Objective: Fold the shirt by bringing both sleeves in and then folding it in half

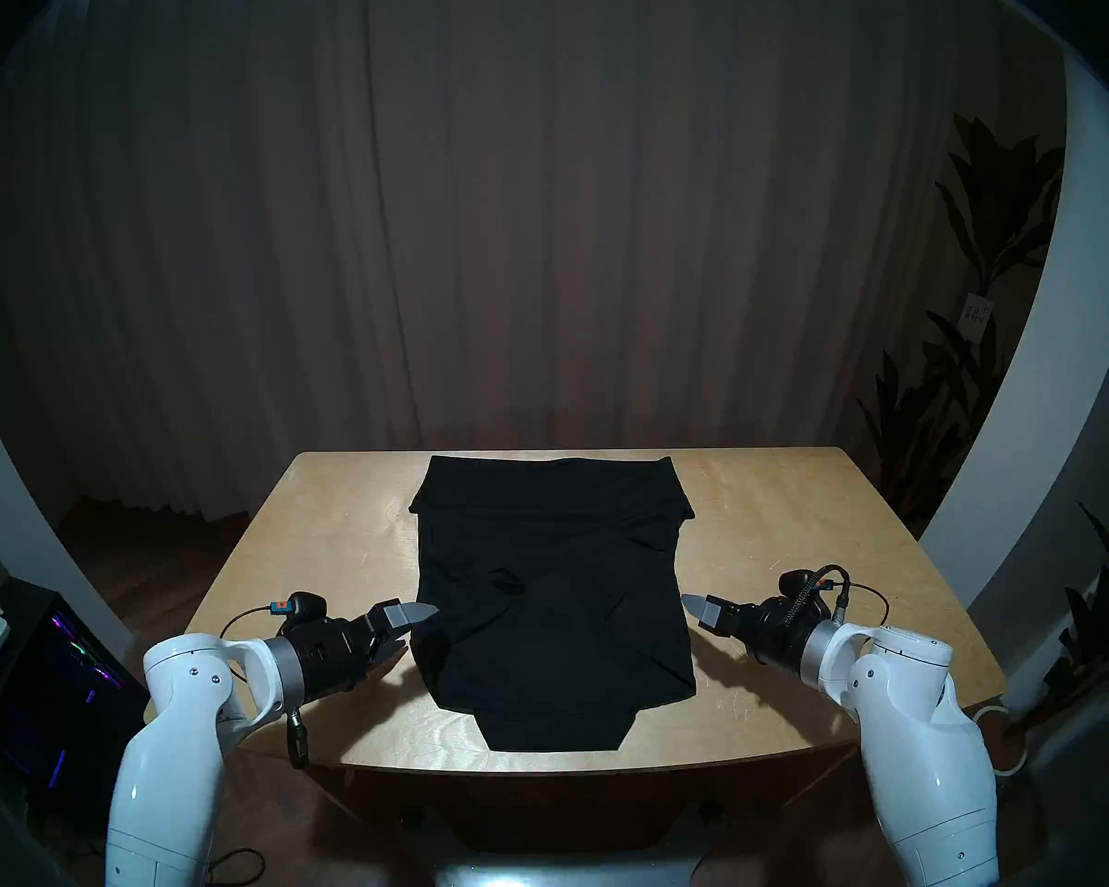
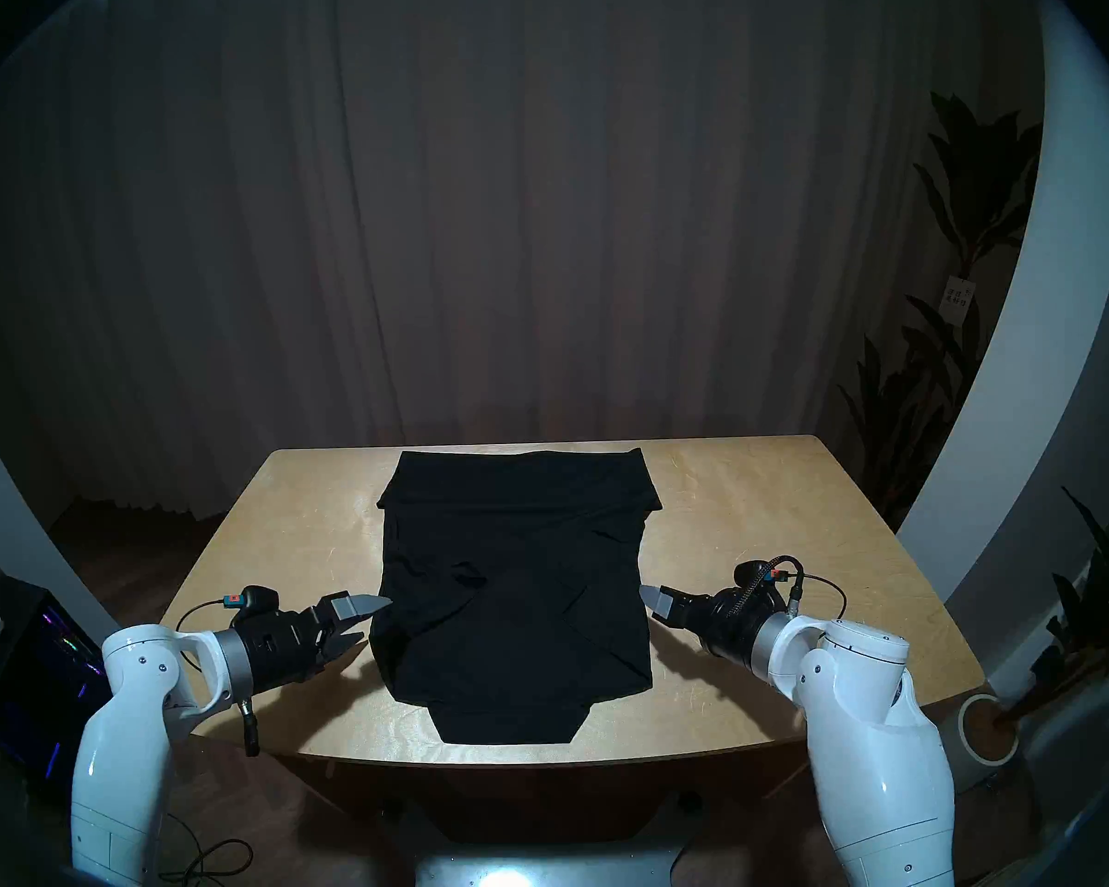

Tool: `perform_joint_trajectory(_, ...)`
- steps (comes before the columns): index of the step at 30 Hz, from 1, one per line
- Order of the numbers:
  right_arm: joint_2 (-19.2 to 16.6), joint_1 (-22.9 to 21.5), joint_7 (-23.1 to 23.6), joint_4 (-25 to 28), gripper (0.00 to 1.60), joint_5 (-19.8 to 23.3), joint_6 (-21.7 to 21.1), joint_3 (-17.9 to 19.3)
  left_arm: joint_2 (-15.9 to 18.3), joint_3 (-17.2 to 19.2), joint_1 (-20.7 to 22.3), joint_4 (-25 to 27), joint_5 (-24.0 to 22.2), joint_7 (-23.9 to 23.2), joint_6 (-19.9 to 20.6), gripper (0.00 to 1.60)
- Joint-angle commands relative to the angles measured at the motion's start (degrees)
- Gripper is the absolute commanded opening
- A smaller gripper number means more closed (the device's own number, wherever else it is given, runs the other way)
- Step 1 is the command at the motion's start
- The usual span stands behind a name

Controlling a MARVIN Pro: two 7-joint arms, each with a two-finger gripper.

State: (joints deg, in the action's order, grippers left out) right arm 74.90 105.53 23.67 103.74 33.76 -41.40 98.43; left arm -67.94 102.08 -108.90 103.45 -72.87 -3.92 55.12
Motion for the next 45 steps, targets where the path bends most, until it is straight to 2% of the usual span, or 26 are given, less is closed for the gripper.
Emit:
perform_joint_trajectory(1, -0.9, -2.1, 0.7, 0.4, 1.6, -1.0, 0.7, -1.8, 6.2, -3.1, 5.5, -2.7, 1.4, -4.0, -0.1, 1.6)
perform_joint_trajectory(6, -1.1, -2.0, 0.9, 0.1, 1.6, -1.5, 0.9, -2.0, 9.7, -6.5, 8.4, -6.2, 3.1, -6.6, -0.1, 1.6)
perform_joint_trajectory(14, -2.0, -2.0, 2.0, -0.5, 1.6, -1.8, 0.1, -2.6, 15.0, -11.7, 11.9, -10.2, 4.8, -13.7, -0.1, 1.6)
perform_joint_trajectory(20, -3.1, -2.6, 3.7, -1.0, 1.6, -2.0, -0.3, -4.2, 19.8, -16.5, 14.1, -12.5, 5.4, -20.0, -0.1, 1.6)
perform_joint_trajectory(21, -3.2, -2.7, 3.9, -1.0, 1.6, -2.0, -0.4, -4.5, 19.2, -16.4, 14.3, -12.7, 6.3, -20.5, -0.1, 1.6)
perform_joint_trajectory(22, -3.3, -2.8, 4.0, -1.0, 1.6, -2.1, -0.4, -4.8, 20.9, -18.0, 15.0, -13.2, 5.8, -21.5, -0.1, 1.6)
perform_joint_trajectory(24, -3.4, -3.1, 4.2, -1.3, 1.6, -2.0, -0.7, -5.3, 21.8, -19.5, 16.2, -14.3, 5.5, -23.0, -0.1, 1.6)
perform_joint_trajectory(27, -3.5, -3.8, 4.2, -2.0, 1.6, -2.0, -1.3, -6.0, 21.5, -21.4, 18.2, -16.2, 6.0, -24.7, -0.1, 1.6)
perform_joint_trajectory(32, -2.3, -6.7, 3.4, -5.2, 1.6, -1.3, -3.9, -7.2, 19.4, -23.7, 20.5, -18.7, 6.9, -24.7, -0.1, 1.6)
perform_joint_trajectory(39, -1.9, -8.5, 3.9, -7.7, 1.6, -1.1, -4.1, -9.2, 18.9, -25.6, 21.5, -19.6, 7.0, -25.2, -0.1, 1.6)
perform_joint_trajectory(40, -1.7, -8.8, 4.3, -8.9, 1.58, -0.5, -4.5, -9.2, 18.9, -25.9, 21.7, -19.9, 7.1, -25.3, -0.1, 1.6)
perform_joint_trajectory(41, -1.7, -9.1, 4.0, -9.5, 1.34, -0.7, -4.5, -9.4, 19.0, -26.4, 21.8, -20.0, 7.3, -25.5, -0.1, 1.6)
perform_joint_trajectory(43, -1.7, -9.3, 4.0, -9.9, 1.31, -1.0, -4.0, -9.7, 19.0, -26.8, 21.9, -20.3, 7.4, -25.6, -0.1, 1.6)
perform_joint_trajectory(44, -1.7, -9.5, 3.8, -10.3, 1.12, -0.9, -4.3, -9.7, 19.1, -27.1, 22.0, -20.4, 7.5, -25.7, -0.1, 1.6)
perform_joint_trajectory(45, -1.8, -9.6, 3.8, -10.5, 1.02, -1.0, -4.2, -9.8, 19.2, -27.2, 22.0, -20.4, 7.5, -25.7, -0.1, 1.6)
